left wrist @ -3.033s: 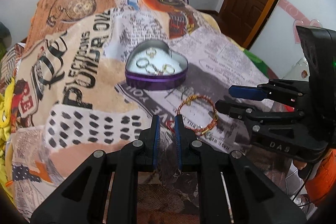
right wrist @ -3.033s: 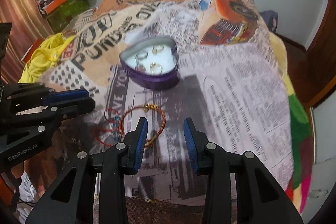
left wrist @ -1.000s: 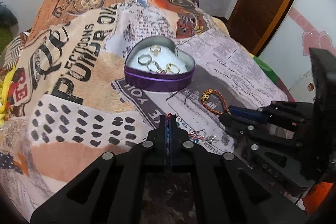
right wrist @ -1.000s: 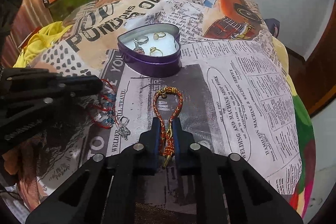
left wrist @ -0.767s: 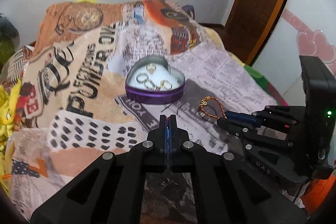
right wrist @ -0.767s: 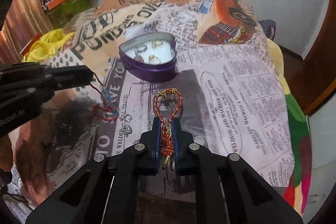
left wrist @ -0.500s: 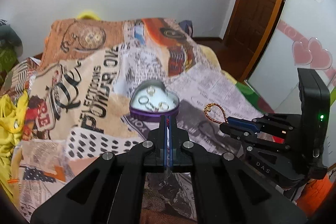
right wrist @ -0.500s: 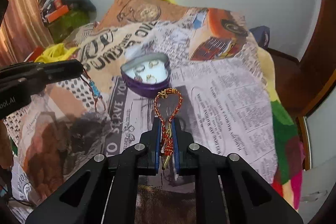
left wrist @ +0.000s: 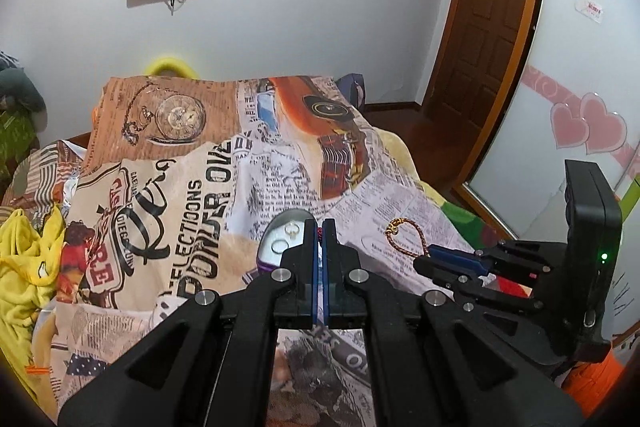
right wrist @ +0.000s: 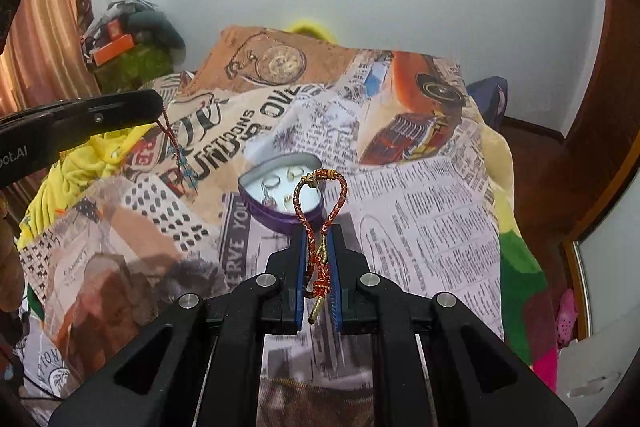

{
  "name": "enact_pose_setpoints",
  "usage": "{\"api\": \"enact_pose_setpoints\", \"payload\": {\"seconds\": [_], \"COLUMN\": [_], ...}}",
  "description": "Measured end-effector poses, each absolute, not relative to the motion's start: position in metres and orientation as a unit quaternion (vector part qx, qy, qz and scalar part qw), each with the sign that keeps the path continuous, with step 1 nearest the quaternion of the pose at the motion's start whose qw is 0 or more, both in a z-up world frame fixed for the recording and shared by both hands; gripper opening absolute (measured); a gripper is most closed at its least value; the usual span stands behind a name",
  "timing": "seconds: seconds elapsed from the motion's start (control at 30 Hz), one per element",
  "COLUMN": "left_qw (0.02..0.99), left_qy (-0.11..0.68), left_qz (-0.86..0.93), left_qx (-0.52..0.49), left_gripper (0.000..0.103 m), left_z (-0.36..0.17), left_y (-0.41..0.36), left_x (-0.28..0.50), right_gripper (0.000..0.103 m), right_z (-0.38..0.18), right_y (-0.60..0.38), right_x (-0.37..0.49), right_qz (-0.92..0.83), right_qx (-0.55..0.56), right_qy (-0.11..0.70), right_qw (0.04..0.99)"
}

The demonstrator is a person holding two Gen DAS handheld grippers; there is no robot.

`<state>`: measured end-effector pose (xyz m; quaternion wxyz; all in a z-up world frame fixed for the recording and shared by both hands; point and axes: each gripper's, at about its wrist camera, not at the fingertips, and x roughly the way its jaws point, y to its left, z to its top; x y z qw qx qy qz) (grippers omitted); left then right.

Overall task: Organize jewelry
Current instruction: 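Carry both held bracelets up to the purple heart tin with both tools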

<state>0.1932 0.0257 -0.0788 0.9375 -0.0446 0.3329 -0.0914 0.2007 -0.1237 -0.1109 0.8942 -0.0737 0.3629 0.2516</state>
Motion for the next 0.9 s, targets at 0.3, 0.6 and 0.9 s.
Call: {"api": "enact_pose_setpoints", "payload": {"seconds": [0.3, 0.6, 0.9], "left_qw": [0.938, 0.931, 0.920], "left_qy": [0.331, 0.346, 0.370], "left_qz": [-0.090, -0.092, -0.098], "left_qx": [-0.045, -0.068, -0.088], "left_gripper": [0.000, 0.000, 0.000], "left_z": [-0.085, -0.106, -0.132], "left_y": [0.032, 0.045, 0.055], "left_x": [0.216, 0.243, 0.268], "right_gripper": [0.009, 0.009, 0.009], "right_z": [-0.109, -0.124, -0.138], "right_y": [-0.108, -0.093, -0.074], "right_x": [0.218, 0.240, 0.264], "right_qz": [0.264, 0.274, 0.293], "right_qx": [-0.062, -0.055, -0.060], "right_qy": [0.354, 0.370, 0.389], "right_qw": [0.895, 0.886, 0.871]}}
